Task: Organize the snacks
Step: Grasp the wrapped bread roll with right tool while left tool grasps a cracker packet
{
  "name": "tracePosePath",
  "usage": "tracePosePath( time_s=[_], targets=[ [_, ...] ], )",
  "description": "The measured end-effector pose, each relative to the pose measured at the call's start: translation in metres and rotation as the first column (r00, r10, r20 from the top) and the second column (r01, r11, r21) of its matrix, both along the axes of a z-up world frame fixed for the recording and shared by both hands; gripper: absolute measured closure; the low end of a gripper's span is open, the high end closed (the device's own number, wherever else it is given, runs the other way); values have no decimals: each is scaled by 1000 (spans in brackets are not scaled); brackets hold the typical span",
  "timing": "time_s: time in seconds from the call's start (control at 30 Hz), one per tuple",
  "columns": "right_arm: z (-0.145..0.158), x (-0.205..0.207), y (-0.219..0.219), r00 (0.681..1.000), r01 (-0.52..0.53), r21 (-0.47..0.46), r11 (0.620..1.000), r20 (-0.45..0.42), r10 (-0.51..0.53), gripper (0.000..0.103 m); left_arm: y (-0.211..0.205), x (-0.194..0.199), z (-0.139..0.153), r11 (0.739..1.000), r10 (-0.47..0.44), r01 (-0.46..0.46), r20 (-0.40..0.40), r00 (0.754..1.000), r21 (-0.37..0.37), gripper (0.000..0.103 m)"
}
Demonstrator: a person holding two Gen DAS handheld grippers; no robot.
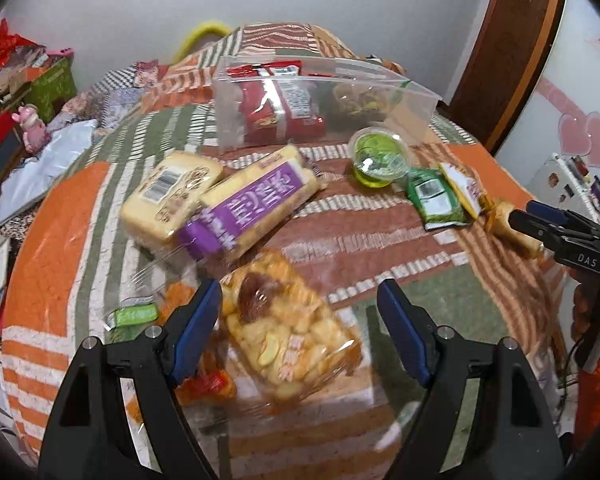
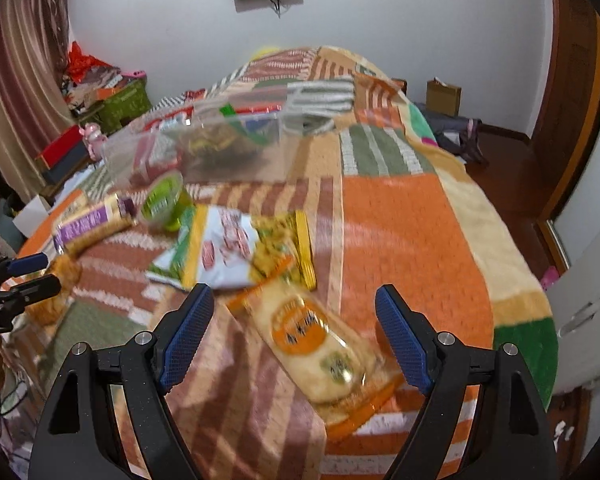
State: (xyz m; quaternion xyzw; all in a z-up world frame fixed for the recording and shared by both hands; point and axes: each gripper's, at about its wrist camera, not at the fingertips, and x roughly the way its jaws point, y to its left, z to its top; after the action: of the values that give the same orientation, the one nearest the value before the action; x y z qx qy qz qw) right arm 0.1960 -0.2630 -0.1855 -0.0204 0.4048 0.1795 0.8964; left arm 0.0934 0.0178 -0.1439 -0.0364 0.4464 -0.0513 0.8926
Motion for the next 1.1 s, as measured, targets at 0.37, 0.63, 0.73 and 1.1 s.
tracePosePath(
  time_s=[0.37,0.63,0.73,1.1],
  targets=[
    [-15,-4,-5,1000,-13,-21,1000,-17,12,35,13,-15,-4,998,39,-39,1,999,-54,41],
    [-13,-7,-6,999,-22,60,998,-29,24,67,4,-12,-2,999,14,-14,7,1000,-51,43],
    [-9,-8,-3,1000,-22,79,997,-13,23,69,-3,-6,1,997,-19,20,26,999,-74,43],
    [23,-11,12,996,-62,152,986,69,52,70,-17,6,-2,997,-63,64,36,997,-39,43]
  ],
)
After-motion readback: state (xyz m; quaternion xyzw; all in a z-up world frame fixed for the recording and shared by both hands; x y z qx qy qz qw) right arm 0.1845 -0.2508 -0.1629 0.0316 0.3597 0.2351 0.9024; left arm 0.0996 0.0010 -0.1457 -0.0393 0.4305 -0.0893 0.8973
